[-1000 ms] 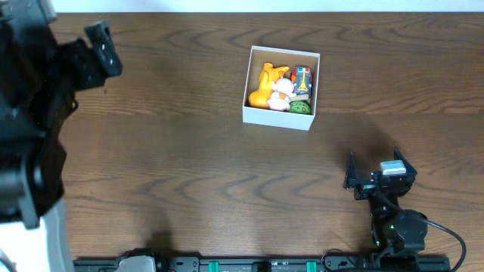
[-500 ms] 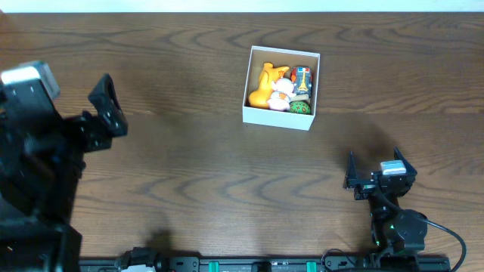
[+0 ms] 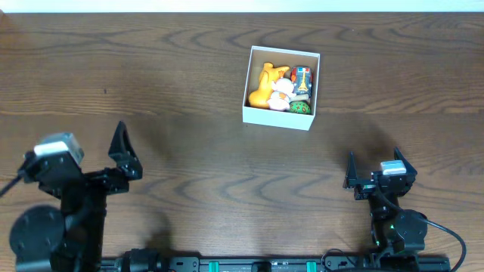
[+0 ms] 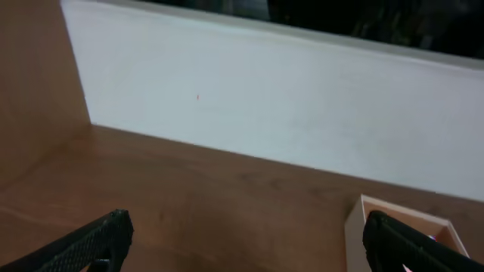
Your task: Pack container
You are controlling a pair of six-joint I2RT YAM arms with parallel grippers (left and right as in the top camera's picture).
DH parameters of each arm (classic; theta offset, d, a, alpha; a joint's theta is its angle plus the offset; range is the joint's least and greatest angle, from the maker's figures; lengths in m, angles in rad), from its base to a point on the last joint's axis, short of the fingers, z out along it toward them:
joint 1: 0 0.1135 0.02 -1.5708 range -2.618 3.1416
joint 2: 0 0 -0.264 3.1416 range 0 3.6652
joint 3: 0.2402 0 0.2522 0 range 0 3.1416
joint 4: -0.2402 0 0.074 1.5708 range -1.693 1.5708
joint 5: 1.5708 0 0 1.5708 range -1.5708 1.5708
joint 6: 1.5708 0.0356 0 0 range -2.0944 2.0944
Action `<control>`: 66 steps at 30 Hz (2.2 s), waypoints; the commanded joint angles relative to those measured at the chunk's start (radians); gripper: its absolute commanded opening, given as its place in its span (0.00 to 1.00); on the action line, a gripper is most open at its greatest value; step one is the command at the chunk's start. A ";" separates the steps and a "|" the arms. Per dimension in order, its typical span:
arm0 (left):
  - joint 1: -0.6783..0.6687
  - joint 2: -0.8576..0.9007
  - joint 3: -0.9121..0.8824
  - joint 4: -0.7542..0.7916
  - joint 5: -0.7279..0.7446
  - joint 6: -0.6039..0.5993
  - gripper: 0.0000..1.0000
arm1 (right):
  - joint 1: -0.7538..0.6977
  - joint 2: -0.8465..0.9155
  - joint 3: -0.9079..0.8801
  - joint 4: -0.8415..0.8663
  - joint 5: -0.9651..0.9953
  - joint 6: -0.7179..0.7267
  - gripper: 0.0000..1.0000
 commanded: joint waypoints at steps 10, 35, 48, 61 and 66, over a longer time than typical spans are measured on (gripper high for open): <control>0.018 -0.154 -0.256 0.214 -0.012 0.006 0.98 | 0.005 -0.010 -0.003 -0.002 0.003 0.019 0.99; 0.018 -0.371 -0.796 0.685 -0.011 0.006 0.98 | 0.005 -0.010 -0.003 -0.002 0.003 0.019 0.99; 0.018 -0.482 -0.913 0.685 -0.011 0.006 0.98 | 0.005 -0.010 -0.003 -0.002 0.003 0.018 0.99; 0.018 -0.487 -0.961 0.686 -0.012 0.006 0.98 | 0.005 -0.010 -0.003 -0.002 0.003 0.018 0.99; 0.018 -0.487 -0.981 0.686 -0.012 0.006 0.98 | 0.005 -0.010 -0.003 -0.002 0.003 0.018 0.99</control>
